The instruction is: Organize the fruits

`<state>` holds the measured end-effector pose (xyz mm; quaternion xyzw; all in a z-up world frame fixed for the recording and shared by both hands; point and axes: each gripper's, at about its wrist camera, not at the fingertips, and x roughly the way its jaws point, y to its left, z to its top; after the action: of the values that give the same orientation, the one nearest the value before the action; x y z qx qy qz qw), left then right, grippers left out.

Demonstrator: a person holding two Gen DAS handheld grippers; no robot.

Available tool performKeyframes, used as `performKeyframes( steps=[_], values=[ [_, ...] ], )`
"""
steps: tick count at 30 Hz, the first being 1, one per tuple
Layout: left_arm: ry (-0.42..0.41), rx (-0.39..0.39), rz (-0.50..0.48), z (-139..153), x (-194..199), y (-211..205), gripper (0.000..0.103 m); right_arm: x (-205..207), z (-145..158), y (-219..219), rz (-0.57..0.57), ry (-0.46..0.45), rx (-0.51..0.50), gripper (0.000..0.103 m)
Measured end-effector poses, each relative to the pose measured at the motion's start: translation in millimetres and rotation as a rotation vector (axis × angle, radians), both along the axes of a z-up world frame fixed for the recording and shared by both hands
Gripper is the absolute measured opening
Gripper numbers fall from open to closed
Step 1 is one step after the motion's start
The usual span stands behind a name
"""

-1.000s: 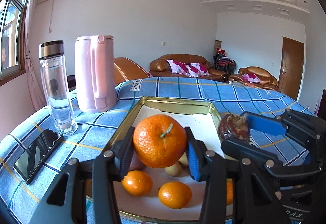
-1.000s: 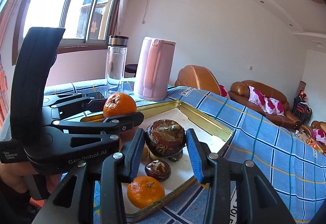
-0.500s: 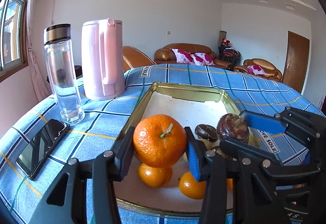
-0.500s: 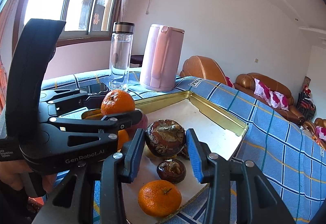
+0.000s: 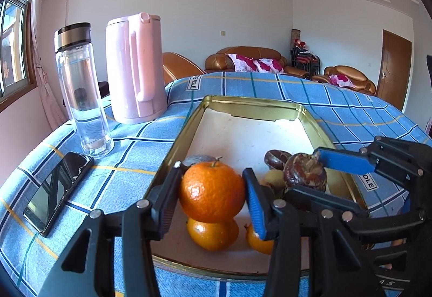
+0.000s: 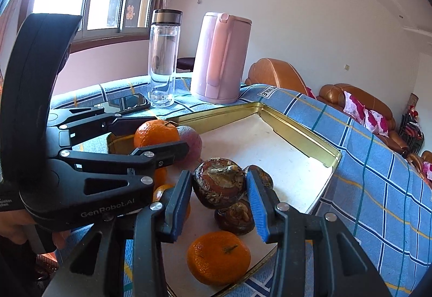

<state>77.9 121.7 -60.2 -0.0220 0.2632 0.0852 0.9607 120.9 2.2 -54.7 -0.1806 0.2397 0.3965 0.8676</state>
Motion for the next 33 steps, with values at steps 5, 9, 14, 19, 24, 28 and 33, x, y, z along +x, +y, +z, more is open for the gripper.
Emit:
performKeyframes(
  steps=[5, 9, 14, 19, 24, 28, 33],
  values=[
    [0.008, 0.005, 0.001, -1, 1, 0, 0.049, 2, -1, 1, 0.002, 0.013, -0.008, 0.044],
    [0.006, 0.002, 0.007, -1, -1, 1, 0.055, 6, -1, -1, -0.017, 0.021, -0.002, 0.054],
    [-0.017, 0.005, 0.032, 1, -5, 2, 0.072, 4, 2, -8, -0.035, 0.009, 0.024, 0.063],
    [-0.041, 0.014, 0.038, 6, -9, -1, 0.085, -2, 5, -17, -0.074, -0.022, 0.042, 0.071],
    [-0.102, 0.016, 0.037, 15, -18, -6, 0.097, -9, 11, -31, -0.126, -0.069, 0.067, 0.079],
    [-0.157, 0.010, 0.030, 26, -27, -11, 0.101, -10, 14, -37, -0.170, -0.107, 0.050, 0.081],
    [-0.198, 0.017, 0.032, 35, -32, -17, 0.101, -11, 21, -51, -0.217, -0.131, 0.078, 0.081]
  ],
)
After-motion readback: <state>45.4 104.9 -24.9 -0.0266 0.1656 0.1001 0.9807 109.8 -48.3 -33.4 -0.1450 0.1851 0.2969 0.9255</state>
